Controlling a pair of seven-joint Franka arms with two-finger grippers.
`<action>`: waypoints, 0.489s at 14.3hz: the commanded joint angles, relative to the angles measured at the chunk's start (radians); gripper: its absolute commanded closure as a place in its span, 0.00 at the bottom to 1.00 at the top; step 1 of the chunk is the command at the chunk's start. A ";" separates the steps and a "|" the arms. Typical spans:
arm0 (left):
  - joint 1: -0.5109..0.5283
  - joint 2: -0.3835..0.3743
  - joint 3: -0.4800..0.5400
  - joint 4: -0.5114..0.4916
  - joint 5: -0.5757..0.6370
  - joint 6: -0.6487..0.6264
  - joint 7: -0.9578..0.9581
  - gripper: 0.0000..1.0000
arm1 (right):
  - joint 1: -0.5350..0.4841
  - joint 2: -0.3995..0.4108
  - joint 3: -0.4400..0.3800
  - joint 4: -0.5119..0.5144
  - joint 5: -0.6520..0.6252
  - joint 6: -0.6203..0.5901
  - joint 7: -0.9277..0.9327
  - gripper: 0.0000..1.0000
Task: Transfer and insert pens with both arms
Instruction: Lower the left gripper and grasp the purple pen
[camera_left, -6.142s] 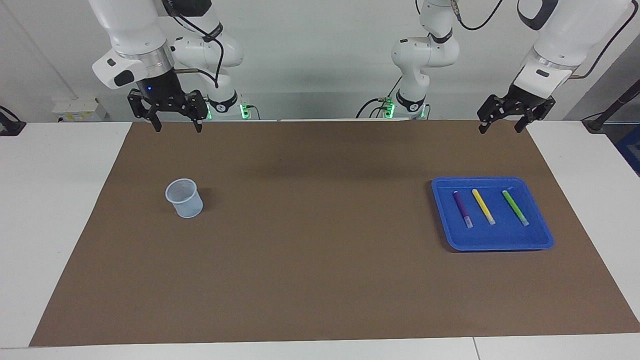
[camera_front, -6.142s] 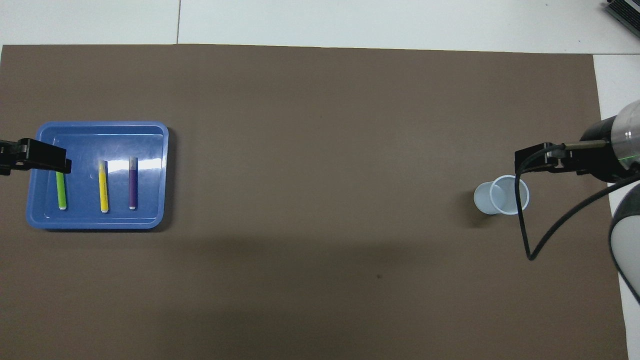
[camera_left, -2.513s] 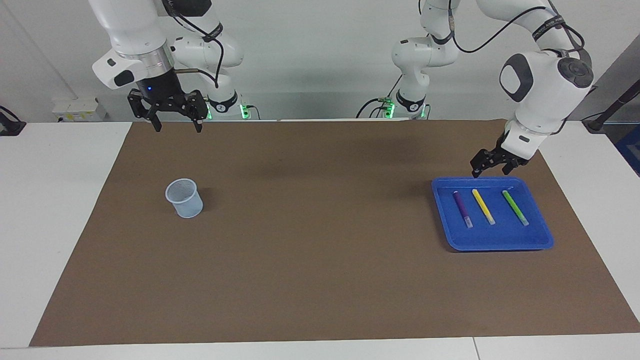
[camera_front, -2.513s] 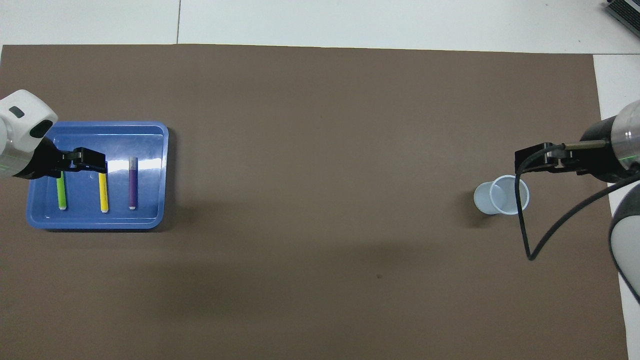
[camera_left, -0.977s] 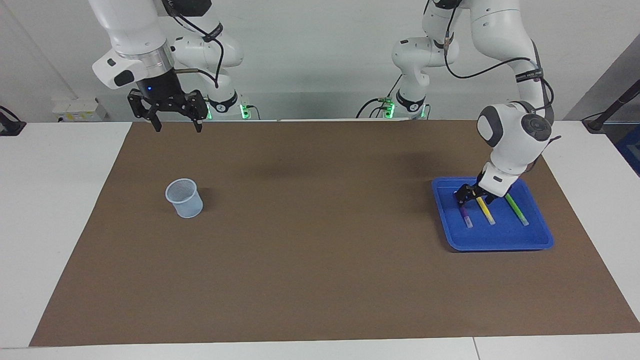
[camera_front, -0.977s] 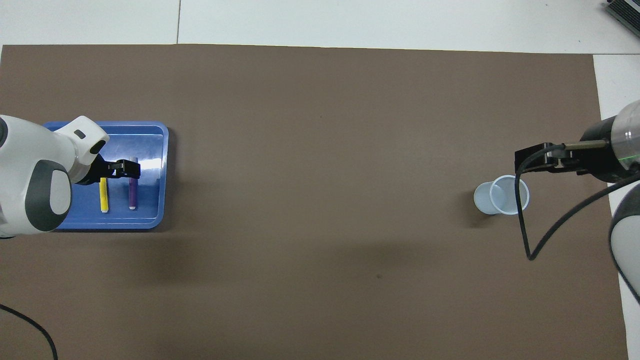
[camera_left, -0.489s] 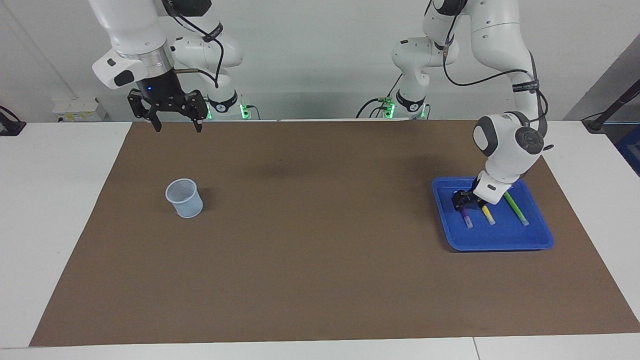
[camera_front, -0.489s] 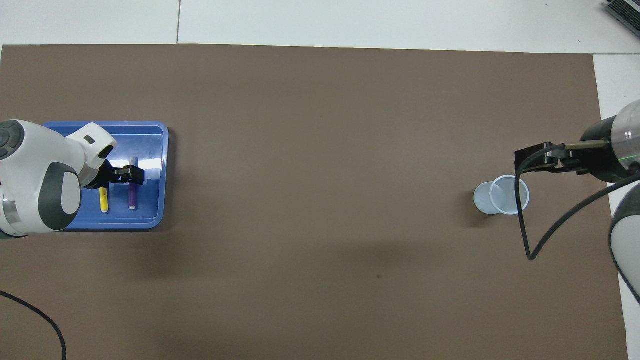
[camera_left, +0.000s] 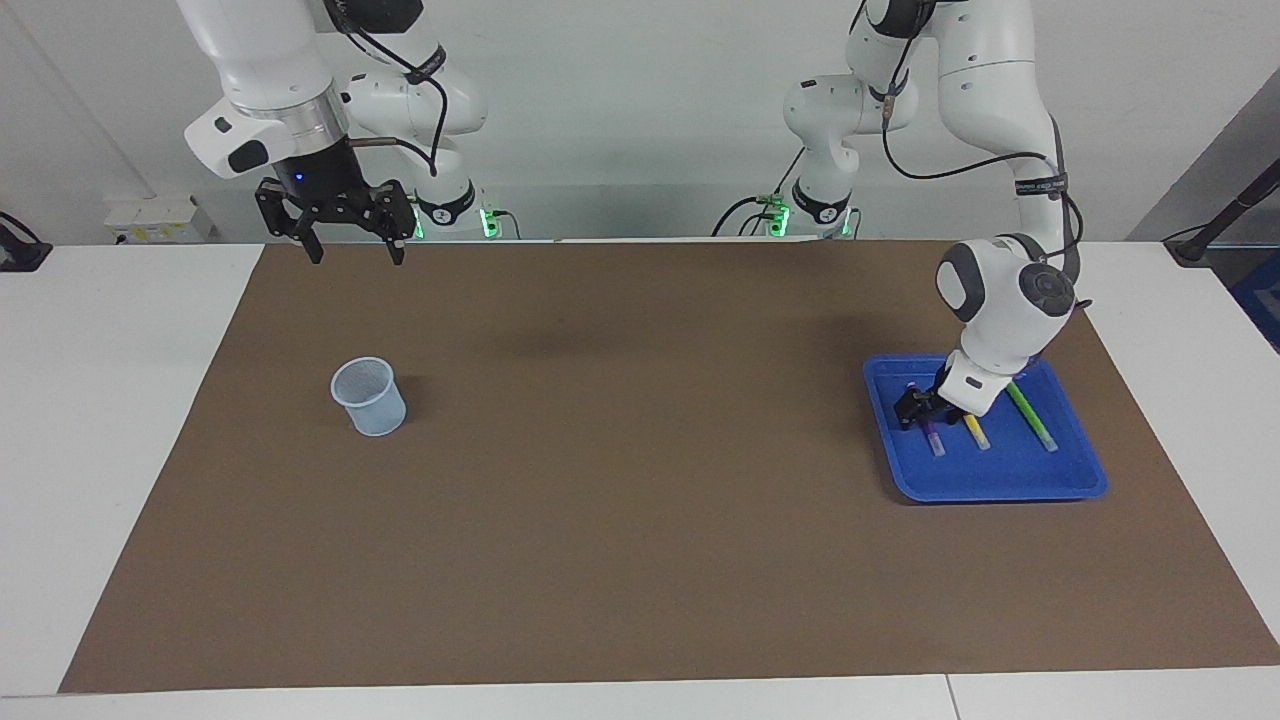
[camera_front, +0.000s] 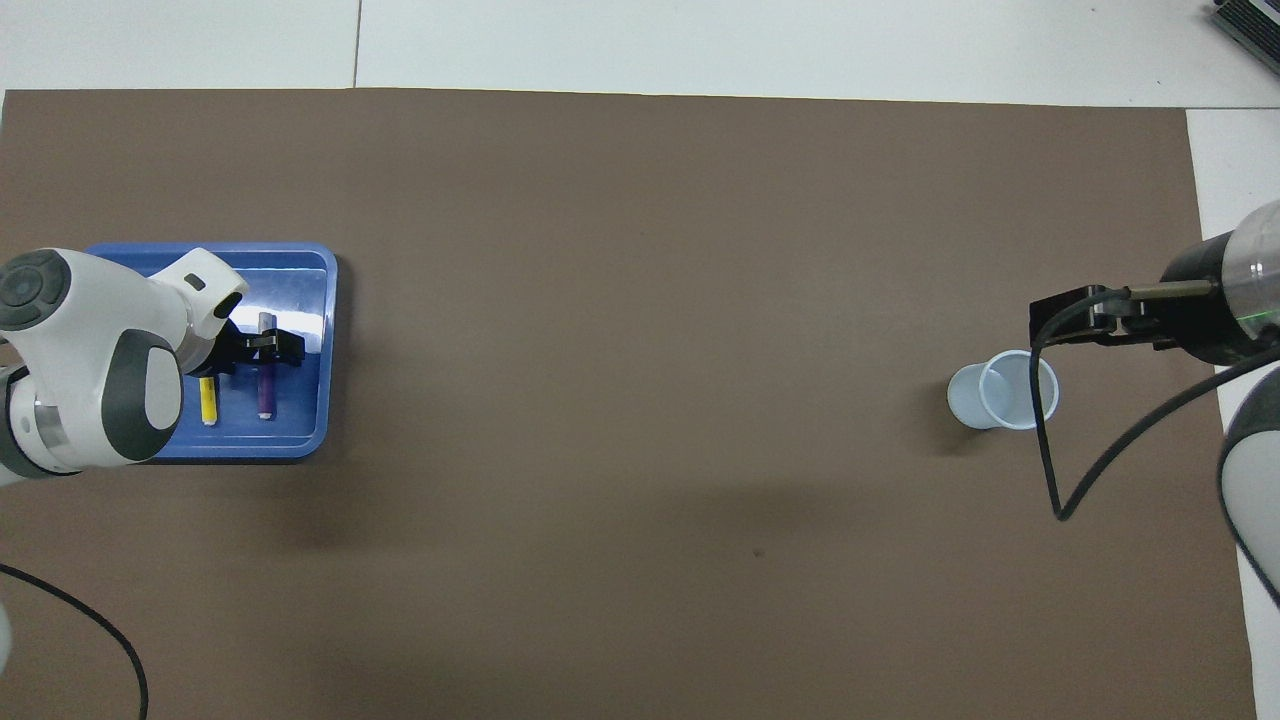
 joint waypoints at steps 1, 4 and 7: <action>-0.011 0.010 0.005 -0.014 -0.016 0.035 0.006 0.28 | -0.008 -0.009 0.004 -0.010 -0.008 0.007 0.006 0.00; -0.011 0.010 0.005 -0.014 -0.018 0.027 0.003 0.54 | -0.008 -0.009 0.004 -0.010 -0.008 0.007 0.006 0.00; -0.014 0.010 0.005 -0.014 -0.018 0.027 -0.006 0.76 | -0.008 -0.009 0.004 -0.010 -0.008 0.007 0.006 0.00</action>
